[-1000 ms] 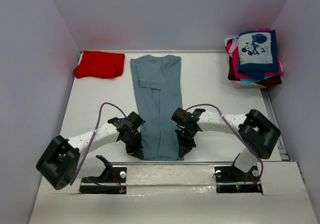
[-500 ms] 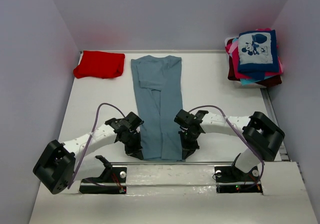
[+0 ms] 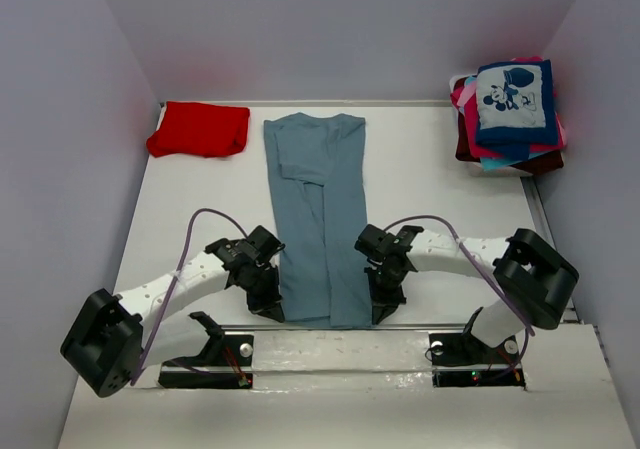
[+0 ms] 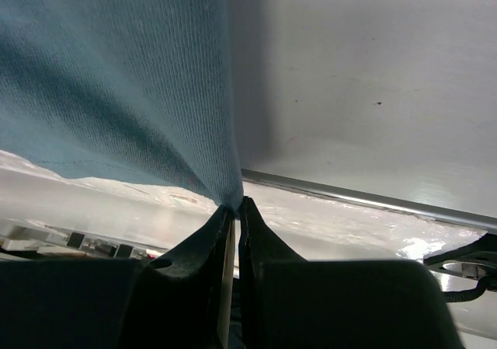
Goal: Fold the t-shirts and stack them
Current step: Rotate the tshirt 90 degrees
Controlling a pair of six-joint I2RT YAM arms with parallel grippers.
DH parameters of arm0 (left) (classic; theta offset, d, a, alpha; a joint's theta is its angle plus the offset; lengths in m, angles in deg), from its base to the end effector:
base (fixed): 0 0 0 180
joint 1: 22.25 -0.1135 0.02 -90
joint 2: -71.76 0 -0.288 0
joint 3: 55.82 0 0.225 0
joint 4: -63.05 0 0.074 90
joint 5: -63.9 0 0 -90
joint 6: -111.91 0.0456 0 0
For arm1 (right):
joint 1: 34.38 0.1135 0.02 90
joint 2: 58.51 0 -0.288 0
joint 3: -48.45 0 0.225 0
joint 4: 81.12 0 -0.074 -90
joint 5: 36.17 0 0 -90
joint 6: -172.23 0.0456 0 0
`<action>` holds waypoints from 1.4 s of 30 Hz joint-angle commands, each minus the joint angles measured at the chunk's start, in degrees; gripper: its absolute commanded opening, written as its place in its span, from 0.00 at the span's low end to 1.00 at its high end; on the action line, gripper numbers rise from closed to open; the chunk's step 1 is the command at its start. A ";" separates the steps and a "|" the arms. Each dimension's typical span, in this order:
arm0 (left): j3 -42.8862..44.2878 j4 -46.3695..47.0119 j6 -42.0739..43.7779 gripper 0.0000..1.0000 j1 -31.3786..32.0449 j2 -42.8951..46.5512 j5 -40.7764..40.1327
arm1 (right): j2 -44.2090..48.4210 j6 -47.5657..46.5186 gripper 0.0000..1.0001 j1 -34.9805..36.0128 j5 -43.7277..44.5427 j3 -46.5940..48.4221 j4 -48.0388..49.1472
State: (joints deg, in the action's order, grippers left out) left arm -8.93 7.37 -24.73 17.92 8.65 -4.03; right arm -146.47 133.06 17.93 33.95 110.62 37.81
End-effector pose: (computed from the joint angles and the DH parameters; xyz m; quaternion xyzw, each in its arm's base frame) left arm 0.0974 -0.1046 0.1970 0.0246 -0.9694 0.2434 0.0177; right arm 0.1215 0.1826 0.1867 0.0174 -0.9845 -0.1284 0.1184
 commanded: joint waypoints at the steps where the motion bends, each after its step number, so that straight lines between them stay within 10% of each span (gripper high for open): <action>1: -0.13 -2.77 -0.30 0.05 0.36 1.32 0.44 | 2.44 0.94 0.11 0.68 0.81 -0.55 -2.12; 32: -1.80 -6.02 -5.66 0.06 0.36 7.65 6.15 | 3.24 1.55 0.11 0.68 1.25 -2.58 -2.12; 38: -1.36 -6.73 -6.37 0.46 0.36 8.62 6.06 | 3.76 1.64 0.17 0.68 1.60 -2.58 -2.64; 42: -0.48 -7.34 -6.45 0.55 0.36 8.88 5.80 | 4.46 1.64 0.26 0.68 2.12 -2.31 -3.09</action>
State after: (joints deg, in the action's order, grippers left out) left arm -10.00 2.46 -30.69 17.94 16.49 0.80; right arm -144.24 134.16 17.95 34.65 108.08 36.87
